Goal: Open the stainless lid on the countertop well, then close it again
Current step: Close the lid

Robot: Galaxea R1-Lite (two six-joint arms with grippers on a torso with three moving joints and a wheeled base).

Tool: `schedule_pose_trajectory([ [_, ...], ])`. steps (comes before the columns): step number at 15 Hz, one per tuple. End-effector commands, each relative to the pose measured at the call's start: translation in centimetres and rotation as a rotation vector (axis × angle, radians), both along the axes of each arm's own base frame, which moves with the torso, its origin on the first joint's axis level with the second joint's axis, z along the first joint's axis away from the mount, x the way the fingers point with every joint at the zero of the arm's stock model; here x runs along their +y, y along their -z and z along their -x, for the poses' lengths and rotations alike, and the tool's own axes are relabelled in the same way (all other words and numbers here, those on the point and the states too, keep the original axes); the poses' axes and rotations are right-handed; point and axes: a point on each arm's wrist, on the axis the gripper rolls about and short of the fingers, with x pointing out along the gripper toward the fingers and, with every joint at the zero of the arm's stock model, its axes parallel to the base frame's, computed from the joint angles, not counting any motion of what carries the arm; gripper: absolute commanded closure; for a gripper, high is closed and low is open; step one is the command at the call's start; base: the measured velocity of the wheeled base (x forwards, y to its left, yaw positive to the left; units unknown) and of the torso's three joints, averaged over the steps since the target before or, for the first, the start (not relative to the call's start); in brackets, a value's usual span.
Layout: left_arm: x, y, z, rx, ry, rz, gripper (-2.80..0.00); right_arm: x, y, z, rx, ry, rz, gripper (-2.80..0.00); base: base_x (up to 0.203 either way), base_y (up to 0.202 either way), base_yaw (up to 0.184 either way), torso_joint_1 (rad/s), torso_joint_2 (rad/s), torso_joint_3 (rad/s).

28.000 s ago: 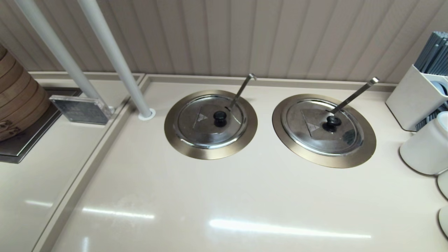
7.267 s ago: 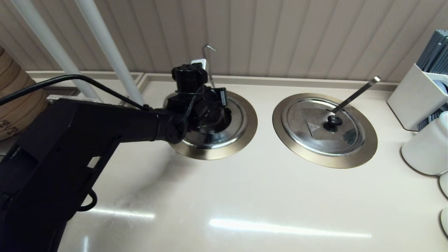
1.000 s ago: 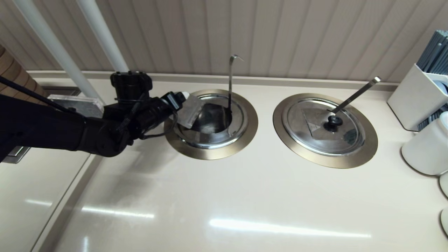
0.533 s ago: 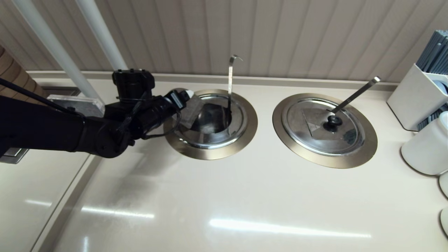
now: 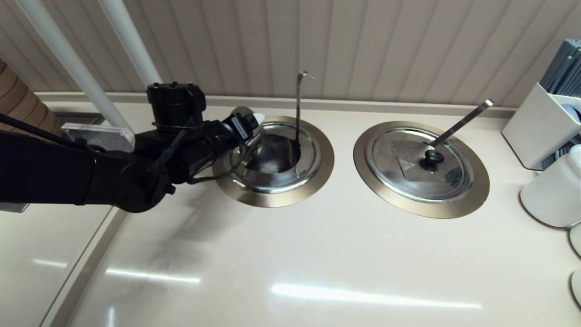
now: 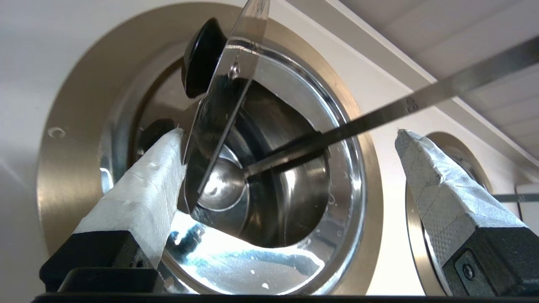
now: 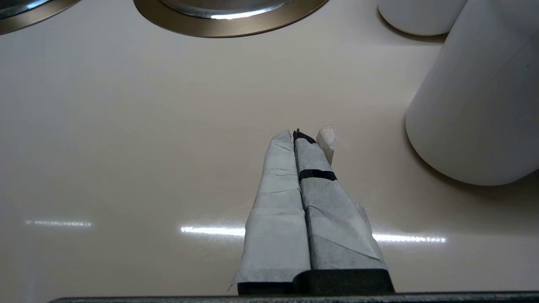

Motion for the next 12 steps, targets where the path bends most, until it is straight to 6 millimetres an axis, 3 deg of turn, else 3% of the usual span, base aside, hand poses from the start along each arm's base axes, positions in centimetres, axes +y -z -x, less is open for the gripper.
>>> schedule_pose_trajectory([
  [1, -0.5, -0.1, 0.5, -0.002, 0.015, 0.005, -2.80, 0.0, 0.1, 0.0, 0.004, 0.000, -0.001, 0.00, 0.000, 0.000, 0.000, 0.000, 0.00, 0.000],
  [8, -3.1, 1.0, 2.1, 0.029, 0.095, -0.019, -2.80, 0.0, 0.1, 0.0, 0.004, 0.000, -0.001, 0.00, 0.000, 0.000, 0.000, 0.000, 0.00, 0.000],
  [12, -3.7, 0.6, 3.1, 0.023, 0.123, -0.010, -2.80, 0.0, 0.1, 0.0, 0.004, 0.000, -0.001, 0.00, 0.000, 0.000, 0.000, 0.000, 0.00, 0.000],
])
